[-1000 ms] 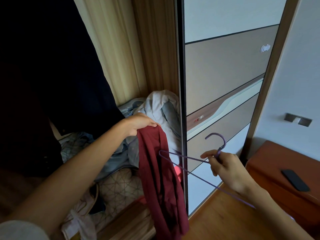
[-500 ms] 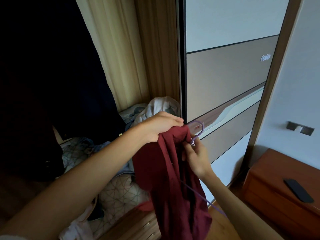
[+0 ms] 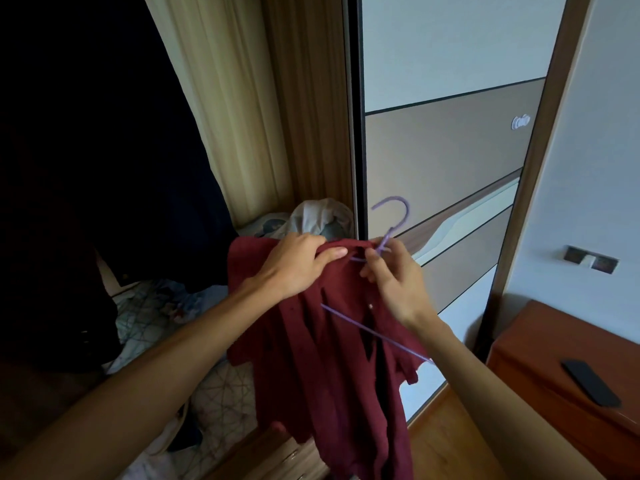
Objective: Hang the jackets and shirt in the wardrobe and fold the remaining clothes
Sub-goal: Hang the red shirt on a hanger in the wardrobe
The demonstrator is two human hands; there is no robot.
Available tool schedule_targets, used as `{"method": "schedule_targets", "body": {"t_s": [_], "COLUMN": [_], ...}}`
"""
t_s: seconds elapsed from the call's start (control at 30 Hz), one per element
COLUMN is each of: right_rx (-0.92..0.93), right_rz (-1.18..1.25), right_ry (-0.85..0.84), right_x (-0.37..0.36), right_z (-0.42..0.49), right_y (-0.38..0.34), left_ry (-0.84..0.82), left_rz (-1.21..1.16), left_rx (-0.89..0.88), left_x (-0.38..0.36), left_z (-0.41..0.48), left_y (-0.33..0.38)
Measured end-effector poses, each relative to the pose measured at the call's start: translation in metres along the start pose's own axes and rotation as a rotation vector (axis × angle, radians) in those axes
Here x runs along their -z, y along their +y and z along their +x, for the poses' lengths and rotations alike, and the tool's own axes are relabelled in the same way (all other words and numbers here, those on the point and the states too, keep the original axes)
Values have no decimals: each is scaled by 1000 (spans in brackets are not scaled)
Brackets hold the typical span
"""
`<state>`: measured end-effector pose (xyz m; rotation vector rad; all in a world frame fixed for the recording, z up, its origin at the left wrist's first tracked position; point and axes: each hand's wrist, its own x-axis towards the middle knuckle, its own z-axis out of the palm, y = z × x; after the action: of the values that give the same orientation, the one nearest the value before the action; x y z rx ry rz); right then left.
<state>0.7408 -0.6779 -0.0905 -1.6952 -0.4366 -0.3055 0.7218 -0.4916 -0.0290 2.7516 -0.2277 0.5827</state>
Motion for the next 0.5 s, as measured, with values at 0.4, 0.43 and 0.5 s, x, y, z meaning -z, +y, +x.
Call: {"method": "schedule_targets", "body": {"t_s": [0.4,0.43,0.5], "right_rx": [-16,-66,-81], "right_rz": [-451,-430,-445], "right_ry": [-159,-161,-203], "right_x": [-23,-27,-35], "right_z": [-62,-58,-46], "right_y": [119,123,125], "left_ry": [319,336,366], "left_rz": [-67,-80,-100], "left_rx": [71,64,48], "left_x": [37,44,57], "left_z": [12,11,9], "left_y": [-8,-7,-9]}}
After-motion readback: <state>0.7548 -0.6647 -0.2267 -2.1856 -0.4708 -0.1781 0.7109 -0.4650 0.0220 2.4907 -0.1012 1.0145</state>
